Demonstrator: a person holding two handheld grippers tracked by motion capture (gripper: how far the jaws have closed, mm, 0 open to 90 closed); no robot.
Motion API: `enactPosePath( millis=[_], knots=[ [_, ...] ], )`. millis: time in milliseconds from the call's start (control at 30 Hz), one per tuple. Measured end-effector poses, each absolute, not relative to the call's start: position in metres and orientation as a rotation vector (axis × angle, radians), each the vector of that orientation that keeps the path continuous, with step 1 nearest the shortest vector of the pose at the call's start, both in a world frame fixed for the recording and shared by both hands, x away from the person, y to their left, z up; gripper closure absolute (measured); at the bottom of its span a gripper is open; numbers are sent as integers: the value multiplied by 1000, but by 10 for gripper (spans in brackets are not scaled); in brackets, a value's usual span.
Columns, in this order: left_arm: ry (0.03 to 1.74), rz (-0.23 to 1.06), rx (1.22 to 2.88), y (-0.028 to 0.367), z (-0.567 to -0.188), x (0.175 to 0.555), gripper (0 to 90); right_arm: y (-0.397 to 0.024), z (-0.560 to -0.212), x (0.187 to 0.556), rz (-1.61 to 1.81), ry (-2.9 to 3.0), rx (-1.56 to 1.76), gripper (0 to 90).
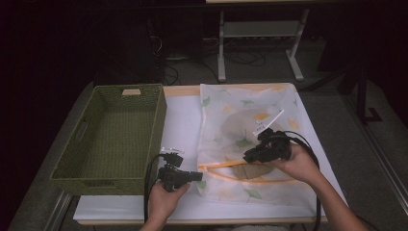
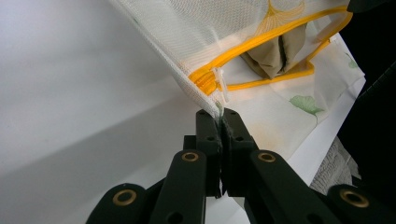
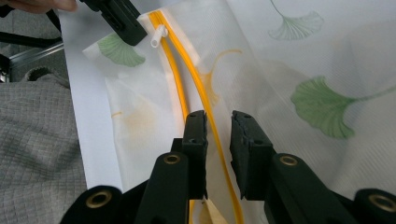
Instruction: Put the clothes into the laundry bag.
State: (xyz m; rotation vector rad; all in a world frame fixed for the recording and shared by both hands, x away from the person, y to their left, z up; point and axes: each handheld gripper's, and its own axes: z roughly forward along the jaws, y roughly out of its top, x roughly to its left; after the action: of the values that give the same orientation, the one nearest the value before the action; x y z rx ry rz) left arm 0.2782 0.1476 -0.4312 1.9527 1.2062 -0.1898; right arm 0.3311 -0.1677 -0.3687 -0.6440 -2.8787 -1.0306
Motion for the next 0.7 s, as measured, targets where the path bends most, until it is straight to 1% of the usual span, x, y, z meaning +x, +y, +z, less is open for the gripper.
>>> enactPosePath(
  millis=[300, 700],
  knots=[
    [1203, -189, 1952, 149, -431, 278, 873, -151, -364, 329, -1026, -2897, -589, 750],
    [1196, -185, 1959, 149, -430, 277, 874, -147, -365, 328, -1012, -2904, -586, 744]
  ],
)
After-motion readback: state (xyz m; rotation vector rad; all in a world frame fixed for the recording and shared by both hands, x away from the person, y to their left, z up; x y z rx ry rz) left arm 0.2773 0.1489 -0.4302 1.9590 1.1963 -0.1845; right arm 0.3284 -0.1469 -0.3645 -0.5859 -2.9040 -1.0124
